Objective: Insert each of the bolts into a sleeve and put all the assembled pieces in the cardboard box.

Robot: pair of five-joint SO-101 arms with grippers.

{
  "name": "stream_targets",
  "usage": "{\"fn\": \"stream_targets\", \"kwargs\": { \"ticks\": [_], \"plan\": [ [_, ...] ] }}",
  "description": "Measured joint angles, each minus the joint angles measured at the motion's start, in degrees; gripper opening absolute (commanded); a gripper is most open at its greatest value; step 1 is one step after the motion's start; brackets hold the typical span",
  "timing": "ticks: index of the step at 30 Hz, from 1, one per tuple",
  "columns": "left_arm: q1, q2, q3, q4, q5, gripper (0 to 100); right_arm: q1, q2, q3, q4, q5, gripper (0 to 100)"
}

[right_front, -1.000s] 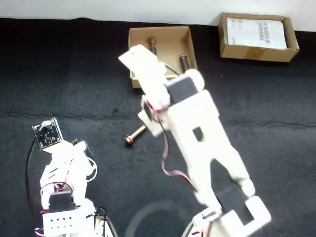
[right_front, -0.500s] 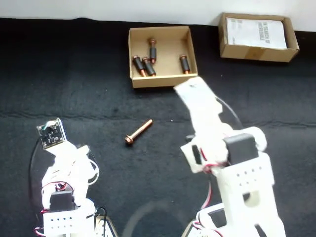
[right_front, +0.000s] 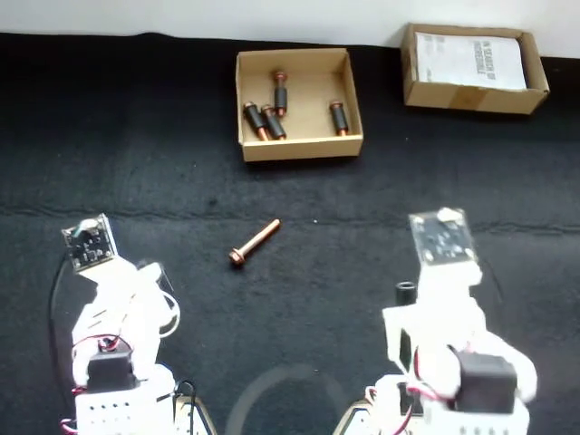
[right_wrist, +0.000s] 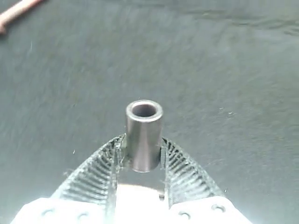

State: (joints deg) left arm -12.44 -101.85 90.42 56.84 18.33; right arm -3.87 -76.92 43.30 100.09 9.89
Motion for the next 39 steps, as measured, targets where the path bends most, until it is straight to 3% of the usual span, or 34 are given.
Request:
{"fn": "stream_targets", "kwargs": {
  "ticks": [8, 17, 26, 39],
  "plan": [
    [10.5, -0.1, -14.5, 7.8, -2.5, 1, 9.7, -13.5, 5.6, -7.1, 0.0, 0.7],
    [19.5, -0.1, -18.4, 8.2, -5.9, 1, 18.3, -27.0, 20.5, -20.3, 0.0, 0.7],
    [24.7, 3.7, -14.2, -5.9, -5.9, 1, 19.1, -27.0, 27.3, -24.5, 0.0, 0.7],
    [25.1, 45.1, -19.8, -23.8, -5.5, 1, 19.1, -27.0, 34.6, -29.2, 0.0, 0.7]
  ]
}}
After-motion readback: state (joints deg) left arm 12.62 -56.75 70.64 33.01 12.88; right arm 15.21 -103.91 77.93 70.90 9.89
